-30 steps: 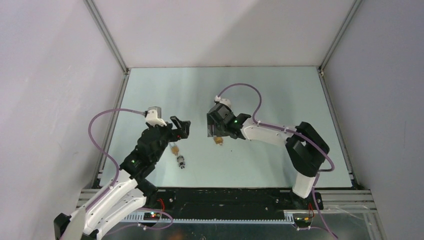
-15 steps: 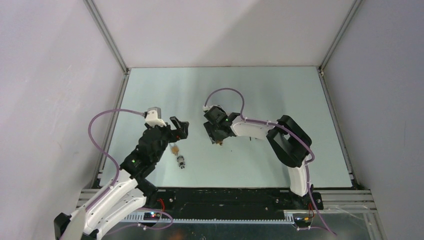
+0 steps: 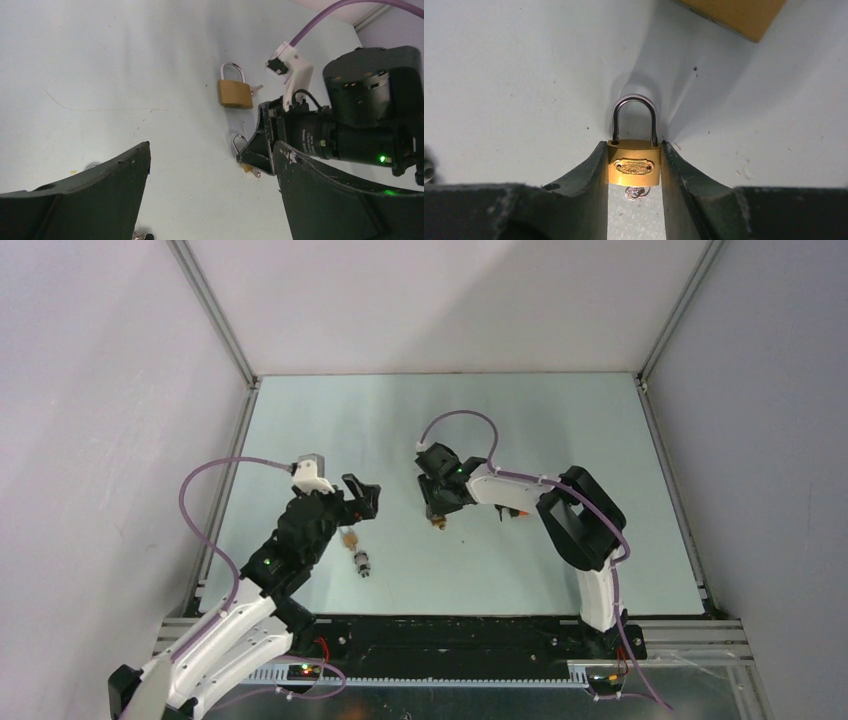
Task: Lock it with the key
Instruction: Pick up the lock from the center of the board.
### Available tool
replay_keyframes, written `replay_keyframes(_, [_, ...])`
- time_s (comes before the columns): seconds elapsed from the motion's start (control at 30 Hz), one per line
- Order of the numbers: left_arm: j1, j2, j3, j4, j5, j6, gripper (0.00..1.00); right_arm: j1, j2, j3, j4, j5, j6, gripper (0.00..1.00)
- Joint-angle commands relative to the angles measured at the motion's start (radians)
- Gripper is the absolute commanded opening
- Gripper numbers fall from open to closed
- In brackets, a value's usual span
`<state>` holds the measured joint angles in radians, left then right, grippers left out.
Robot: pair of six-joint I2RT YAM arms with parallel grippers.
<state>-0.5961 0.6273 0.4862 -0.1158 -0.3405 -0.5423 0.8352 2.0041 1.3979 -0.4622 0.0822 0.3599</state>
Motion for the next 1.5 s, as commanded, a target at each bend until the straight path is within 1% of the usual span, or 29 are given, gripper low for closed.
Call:
replay_keyframes(0.0, [-0.003, 0.02, -0.02, 0.053, 0.082, 0.006, 0.94, -0.041, -0.137, -0.079, 0.164, -0.13, 0.117, 0.16])
replay_keyframes(0.03, [-0.004, 0.037, -0.024, 0.067, 0.129, 0.01, 0.92, -0.048, -0.169, -0.116, 0.196, -0.15, 0.171, 0.16])
replay_keyframes(0.13, [-0.004, 0.088, -0.03, 0.108, 0.241, 0.01, 0.89, -0.073, -0.23, -0.189, 0.336, -0.219, 0.304, 0.16])
replay_keyframes(0.2, [-0.006, 0.132, -0.027, 0.152, 0.281, 0.008, 0.88, -0.076, -0.274, -0.231, 0.399, -0.233, 0.442, 0.16])
replay_keyframes(0.23, [-0.009, 0.133, -0.026, 0.163, 0.286, 0.008, 0.88, -0.076, -0.301, -0.251, 0.414, -0.235, 0.472, 0.17])
replay_keyframes(0.27, [-0.017, 0.156, -0.028, 0.192, 0.288, 0.009, 0.88, -0.073, -0.314, -0.261, 0.441, -0.235, 0.537, 0.17])
replay_keyframes(0.4, [-0.051, 0.22, -0.031, 0.282, 0.281, 0.035, 0.89, -0.059, -0.391, -0.311, 0.505, -0.201, 0.708, 0.18])
replay_keyframes(0.53, [-0.09, 0.256, -0.032, 0.35, 0.253, 0.054, 0.89, -0.034, -0.437, -0.337, 0.529, -0.162, 0.822, 0.18])
replay_keyframes(0.6, [-0.104, 0.271, -0.035, 0.371, 0.217, 0.048, 0.89, -0.029, -0.448, -0.351, 0.548, -0.166, 0.88, 0.18])
replay_keyframes(0.67, [-0.109, 0.281, -0.045, 0.396, 0.175, 0.026, 0.86, -0.029, -0.453, -0.369, 0.59, -0.187, 0.936, 0.18])
replay_keyframes(0.7, [-0.111, 0.281, -0.057, 0.418, 0.147, 0.016, 0.85, -0.024, -0.455, -0.373, 0.599, -0.187, 0.952, 0.18])
replay_keyframes(0.83, [-0.115, 0.287, -0.088, 0.512, 0.108, -0.023, 0.78, -0.005, -0.463, -0.386, 0.619, -0.16, 1.009, 0.18])
replay_keyframes(1.0, [-0.13, 0.304, -0.111, 0.555, 0.08, -0.049, 0.62, 0.002, -0.485, -0.42, 0.648, -0.138, 1.086, 0.18])
replay_keyframes(1.33, [-0.149, 0.352, -0.118, 0.599, 0.078, -0.058, 0.5, 0.01, -0.476, -0.428, 0.668, -0.159, 1.174, 0.17])
replay_keyframes(1.4, [-0.15, 0.36, -0.118, 0.603, 0.079, -0.048, 0.44, 0.01, -0.479, -0.428, 0.665, -0.167, 1.178, 0.17])
replay_keyframes(1.47, [-0.15, 0.362, -0.116, 0.607, 0.082, -0.034, 0.32, 0.01, -0.482, -0.428, 0.663, -0.174, 1.175, 0.18])
